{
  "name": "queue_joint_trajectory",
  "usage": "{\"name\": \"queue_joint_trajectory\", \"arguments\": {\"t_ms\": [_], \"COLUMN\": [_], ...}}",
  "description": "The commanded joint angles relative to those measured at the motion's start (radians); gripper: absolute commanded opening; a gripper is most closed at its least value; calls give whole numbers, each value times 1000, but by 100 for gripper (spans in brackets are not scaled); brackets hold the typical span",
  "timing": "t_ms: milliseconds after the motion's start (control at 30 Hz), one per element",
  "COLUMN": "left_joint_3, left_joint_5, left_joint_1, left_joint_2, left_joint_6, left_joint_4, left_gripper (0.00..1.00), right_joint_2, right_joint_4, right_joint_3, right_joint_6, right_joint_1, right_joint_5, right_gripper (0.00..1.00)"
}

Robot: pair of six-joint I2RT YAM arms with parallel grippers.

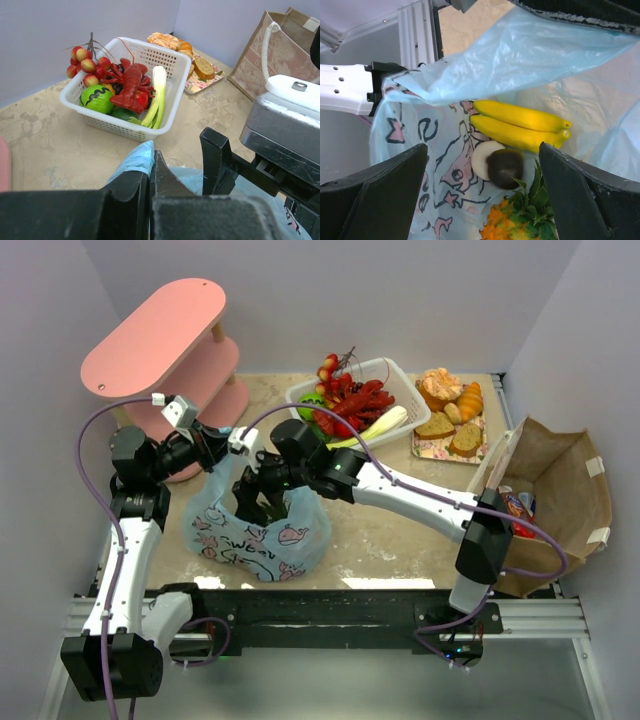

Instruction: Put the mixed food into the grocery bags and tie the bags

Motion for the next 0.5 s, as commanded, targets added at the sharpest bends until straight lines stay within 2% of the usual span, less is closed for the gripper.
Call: {"name": "queue_joint_trajectory", "arguments": {"t_ms": [0,100,200,233,300,333,400,433,467], "left_joint_3": [1,0,1,0,0,0,0,-2,-2], "left_joint_5": [11,8,10,10,10,7,10,7,5], "left_joint_1": [8,8,9,8,8,8,8,9,8], "left_joint_2": [-15,-13,-15,-16,-19,-19,-16,-16,-15], "left_joint_6": [-8,-8,-11,-11,-10,-11,-11,-11,-10], "left_joint_4": [46,46,46,46,46,46,46,46,46], "left_gripper": [0,0,0,0,0,0,0,0,0], "right_joint_2": [-82,-156,-269,-297,-378,-397,-388,-363,-336], "right_joint_4": [14,-30,-21,2,14,22,46,34,23], "right_joint_3": [4,-11,-103,-135,-226,-252,-315,-323,-320], "right_joint_6": [-14,-19,50,61,60,50,50,63,70], "right_joint_1": [-2,-40,-211,-307,-392,-478,-579,-686,-736], "right_joint_5": [110,285,330,356,438,463,499,505,525], "right_gripper": [95,94,91,91,88,86,81,79,75]}}
